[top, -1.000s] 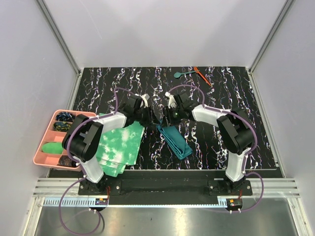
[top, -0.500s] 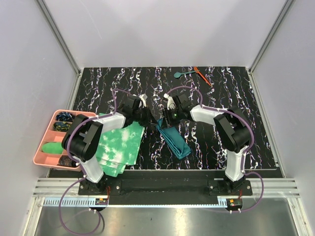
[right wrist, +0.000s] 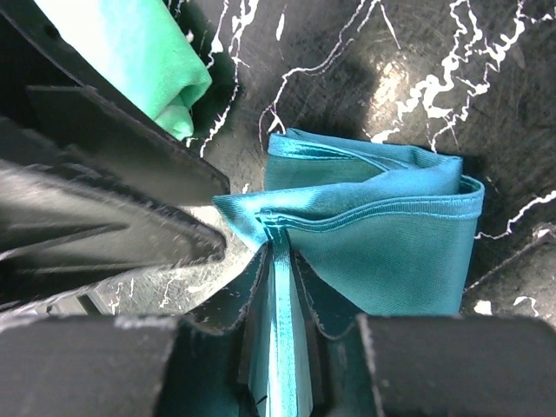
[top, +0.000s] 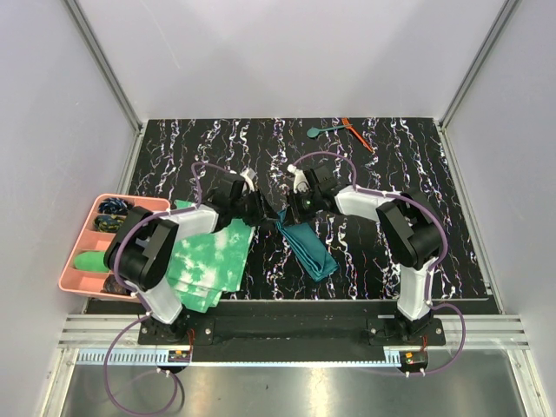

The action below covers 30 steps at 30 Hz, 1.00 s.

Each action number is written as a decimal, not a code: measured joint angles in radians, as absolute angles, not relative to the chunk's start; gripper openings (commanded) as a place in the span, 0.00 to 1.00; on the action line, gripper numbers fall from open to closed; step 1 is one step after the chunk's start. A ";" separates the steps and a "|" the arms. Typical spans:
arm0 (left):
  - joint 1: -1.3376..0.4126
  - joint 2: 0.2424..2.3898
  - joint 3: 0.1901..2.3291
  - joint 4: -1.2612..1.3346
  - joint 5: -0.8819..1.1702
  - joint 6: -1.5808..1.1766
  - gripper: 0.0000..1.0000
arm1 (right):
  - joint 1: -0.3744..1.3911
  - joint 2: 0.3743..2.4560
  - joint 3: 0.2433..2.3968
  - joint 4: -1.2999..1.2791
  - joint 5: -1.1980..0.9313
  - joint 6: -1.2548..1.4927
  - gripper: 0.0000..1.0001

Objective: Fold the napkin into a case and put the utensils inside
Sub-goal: Pick up the top corner of the smaller rectangle folded napkin from the center of the board.

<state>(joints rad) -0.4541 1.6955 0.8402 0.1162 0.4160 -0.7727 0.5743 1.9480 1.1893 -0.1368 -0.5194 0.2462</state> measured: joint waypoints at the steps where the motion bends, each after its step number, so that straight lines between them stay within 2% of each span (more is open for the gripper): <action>1: -0.454 1.689 0.840 0.118 0.415 -0.776 0.41 | 0.574 1.948 1.189 -0.134 -0.521 0.246 0.19; 6: -0.454 1.684 0.840 0.141 0.415 -0.784 0.44 | 0.575 1.950 1.189 -0.121 -0.545 0.247 0.17; 14: -0.454 1.715 0.857 0.144 0.414 -0.787 0.41 | 0.575 1.969 1.189 -0.098 -0.582 0.247 0.12; 20: -0.452 1.731 0.858 0.143 0.410 -0.786 0.40 | 0.576 1.979 1.185 -0.073 -0.626 0.251 0.12; 24: -0.452 1.737 0.858 0.143 0.410 -0.786 0.33 | 0.576 1.982 1.184 -0.067 -0.644 0.258 0.11; 28: -0.452 1.744 0.859 0.142 0.410 -0.784 0.15 | 0.576 1.982 1.183 -0.061 -0.649 0.263 0.12; 30: -0.452 1.750 0.865 0.138 0.410 -0.782 0.10 | 0.576 1.982 1.181 -0.054 -0.649 0.266 0.12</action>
<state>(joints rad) -0.4522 1.7504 0.8654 0.1375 0.4099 -0.7822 0.5762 1.9820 1.1809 -0.0540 -0.6487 0.2661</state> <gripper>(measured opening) 0.181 0.116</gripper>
